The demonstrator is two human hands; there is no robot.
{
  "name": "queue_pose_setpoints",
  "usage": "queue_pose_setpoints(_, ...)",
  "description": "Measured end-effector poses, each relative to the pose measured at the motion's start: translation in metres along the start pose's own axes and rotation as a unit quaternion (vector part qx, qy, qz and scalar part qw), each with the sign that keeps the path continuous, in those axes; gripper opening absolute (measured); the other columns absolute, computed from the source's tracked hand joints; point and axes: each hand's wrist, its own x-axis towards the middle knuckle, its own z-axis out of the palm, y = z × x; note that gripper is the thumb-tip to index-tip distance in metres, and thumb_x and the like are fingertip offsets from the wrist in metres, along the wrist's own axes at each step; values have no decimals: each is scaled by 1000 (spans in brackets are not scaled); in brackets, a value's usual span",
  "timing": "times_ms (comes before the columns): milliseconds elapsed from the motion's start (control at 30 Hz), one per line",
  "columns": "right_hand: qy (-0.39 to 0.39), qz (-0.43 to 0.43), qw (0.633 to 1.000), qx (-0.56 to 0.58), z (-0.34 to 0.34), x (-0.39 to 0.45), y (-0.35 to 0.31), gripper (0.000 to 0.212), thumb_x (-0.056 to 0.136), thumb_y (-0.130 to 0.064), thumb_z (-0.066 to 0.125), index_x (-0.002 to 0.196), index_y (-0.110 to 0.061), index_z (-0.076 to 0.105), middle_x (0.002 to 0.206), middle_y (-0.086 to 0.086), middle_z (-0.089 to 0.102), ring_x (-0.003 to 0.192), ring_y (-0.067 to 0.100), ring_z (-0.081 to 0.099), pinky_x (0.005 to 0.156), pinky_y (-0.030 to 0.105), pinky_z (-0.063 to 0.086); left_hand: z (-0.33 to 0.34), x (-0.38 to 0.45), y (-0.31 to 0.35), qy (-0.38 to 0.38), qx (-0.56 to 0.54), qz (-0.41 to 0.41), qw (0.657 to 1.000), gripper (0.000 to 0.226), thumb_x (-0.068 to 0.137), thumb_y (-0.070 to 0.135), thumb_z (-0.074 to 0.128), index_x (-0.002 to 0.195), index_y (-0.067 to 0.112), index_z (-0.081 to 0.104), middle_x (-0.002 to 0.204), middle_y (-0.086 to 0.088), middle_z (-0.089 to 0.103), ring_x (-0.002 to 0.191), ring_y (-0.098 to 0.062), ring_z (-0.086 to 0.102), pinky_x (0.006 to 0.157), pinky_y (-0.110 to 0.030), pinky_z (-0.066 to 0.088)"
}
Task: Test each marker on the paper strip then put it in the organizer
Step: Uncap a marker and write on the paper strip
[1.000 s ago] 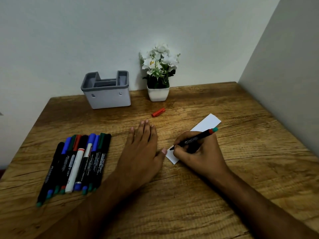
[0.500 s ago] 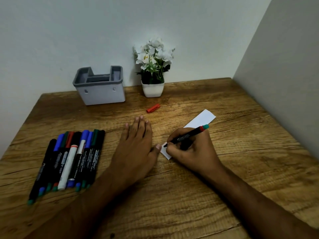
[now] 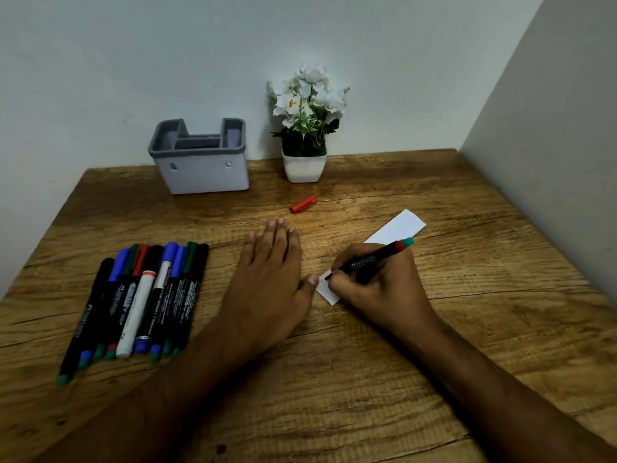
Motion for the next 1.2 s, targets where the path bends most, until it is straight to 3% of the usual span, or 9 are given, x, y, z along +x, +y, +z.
queue_pose_setpoints(133, -9, -16, 1000, -1, 0, -2, -3, 16, 74, -32, 71, 74, -17, 75, 70, -8, 72, 71, 10, 70, 64, 32, 58, 1, 0, 0, 6, 2, 1, 1000, 80, 95, 58, 7, 158, 10, -6, 166, -11, -15, 152, -21, -20, 124, -45, -8)
queue_pose_setpoints(267, 10, 5, 1000, -13, 0, 1, 2, 5, 77, -14, 75, 74, -18, 74, 71, -9, 73, 72, 9, 71, 66, 33, 59, 4, 0, -1, 9, 1, 3, 1000, 93, 80, 61, -10, 158, 10, -7, 166, -11, -15, 152, -21, -20, 124, -44, -8)
queue_pose_setpoints(433, 11, 5, 1000, -11, 0, 1, 1, 8, 77, -9, 74, 75, -17, 75, 73, -10, 73, 74, 8, 71, 66, 24, 58, 3, 0, -1, 11, 9, 4, 1000, 84, 91, 60, -1, 158, 9, -7, 166, -11, -15, 152, -22, -20, 124, -44, -8)
queue_pose_setpoints(567, 23, 14, 1000, -7, 0, 1, 0, 9, 76, -9, 74, 73, -17, 75, 71, -8, 73, 72, 9, 71, 66, 32, 59, 4, 0, -1, 14, 10, 7, 1000, 93, 80, 60, -11, 158, 10, -5, 166, -11, -13, 152, -22, -18, 124, -45, -6)
queue_pose_setpoints(700, 24, 24, 999, -3, -1, 1, -1, 8, 75, -9, 75, 74, -16, 75, 71, -6, 74, 71, 10, 71, 68, 34, 60, 4, 0, -1, 11, 19, 9, 1000, 84, 91, 60, 1, 158, 9, -6, 166, -13, -13, 152, -24, -17, 124, -47, -4)
queue_pose_setpoints(833, 31, 29, 999, -8, -1, 1, -2, 9, 75, -10, 75, 73, -18, 75, 71, -6, 74, 70, 9, 71, 66, 35, 60, 5, 0, -1, 16, 20, 7, 1000, 90, 83, 59, -9, 158, 10, -5, 166, -12, -11, 153, -23, -16, 124, -47, -2)
queue_pose_setpoints(1000, 39, 36, 999, -14, -2, 2, -2, 10, 74, -9, 75, 72, -19, 74, 69, -5, 74, 69, 10, 71, 66, 38, 60, 4, 0, -1, 12, 20, 10, 1000, 79, 97, 57, 8, 158, 9, -6, 166, -13, -13, 153, -24, -16, 124, -47, -3)
queue_pose_setpoints(1133, 41, 33, 999, -13, -1, 1, -5, 10, 74, -7, 75, 70, -16, 73, 69, -4, 73, 70, 11, 70, 65, 37, 58, 3, 0, -1, 15, 16, 8, 1000, 91, 83, 60, -9, 158, 9, -4, 166, -13, -9, 153, -25, -14, 125, -47, -1)
queue_pose_setpoints(1200, 47, 38, 998, -14, -1, 2, -5, 12, 74, -5, 74, 70, -16, 73, 69, -3, 73, 70, 11, 70, 66, 36, 58, 3, 0, -2, 13, 15, 8, 1000, 90, 84, 60, -7, 157, 9, -5, 166, -13, -10, 153, -24, -14, 124, -47, -1)
